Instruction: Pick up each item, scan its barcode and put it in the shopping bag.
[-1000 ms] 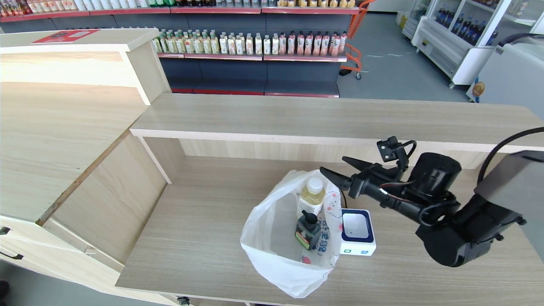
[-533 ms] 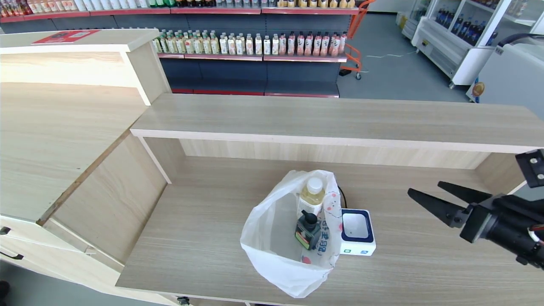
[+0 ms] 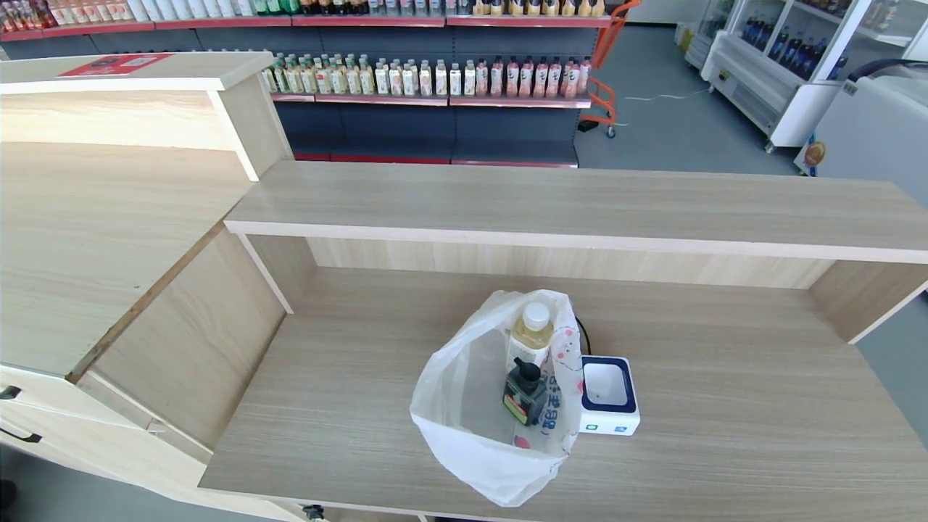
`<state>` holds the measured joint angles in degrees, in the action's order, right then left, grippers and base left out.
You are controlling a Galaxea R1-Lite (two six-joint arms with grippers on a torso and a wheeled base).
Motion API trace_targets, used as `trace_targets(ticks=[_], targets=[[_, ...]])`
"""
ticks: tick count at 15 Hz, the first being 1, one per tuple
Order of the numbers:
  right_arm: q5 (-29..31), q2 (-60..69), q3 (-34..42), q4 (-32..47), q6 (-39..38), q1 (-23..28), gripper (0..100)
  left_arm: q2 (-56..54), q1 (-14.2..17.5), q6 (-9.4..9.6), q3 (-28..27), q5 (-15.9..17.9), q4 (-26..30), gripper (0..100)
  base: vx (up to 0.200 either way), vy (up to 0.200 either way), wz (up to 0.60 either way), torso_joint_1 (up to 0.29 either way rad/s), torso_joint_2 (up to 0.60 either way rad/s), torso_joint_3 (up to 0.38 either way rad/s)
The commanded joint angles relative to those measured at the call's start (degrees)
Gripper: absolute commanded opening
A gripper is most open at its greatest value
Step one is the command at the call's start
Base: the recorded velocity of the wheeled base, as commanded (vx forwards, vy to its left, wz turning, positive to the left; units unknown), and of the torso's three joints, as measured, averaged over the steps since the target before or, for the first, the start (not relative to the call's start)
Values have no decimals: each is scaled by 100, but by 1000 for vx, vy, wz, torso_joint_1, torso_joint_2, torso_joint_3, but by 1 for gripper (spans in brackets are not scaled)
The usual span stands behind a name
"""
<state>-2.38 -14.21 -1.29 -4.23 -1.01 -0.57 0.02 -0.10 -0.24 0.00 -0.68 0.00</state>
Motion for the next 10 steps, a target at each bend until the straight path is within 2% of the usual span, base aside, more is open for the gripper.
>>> trace_targets(ticks=[1, 8, 9, 10], targets=[[167, 1395, 129, 414, 75, 119, 100, -2, 1, -2, 0, -2, 0, 100, 0, 0, 0, 0, 0, 0], [159, 1421, 129, 423, -4, 92, 100, -2, 1, -2, 0, -2, 0, 100, 0, 0, 0, 0, 0, 0], [159, 1421, 129, 414, -48, 92, 0, -2, 1, -2, 0, -2, 0, 100, 0, 0, 0, 0, 0, 0], [159, 1421, 129, 423, -31, 92, 0, -2, 1, -2, 0, -2, 0, 100, 0, 0, 0, 0, 0, 0]])
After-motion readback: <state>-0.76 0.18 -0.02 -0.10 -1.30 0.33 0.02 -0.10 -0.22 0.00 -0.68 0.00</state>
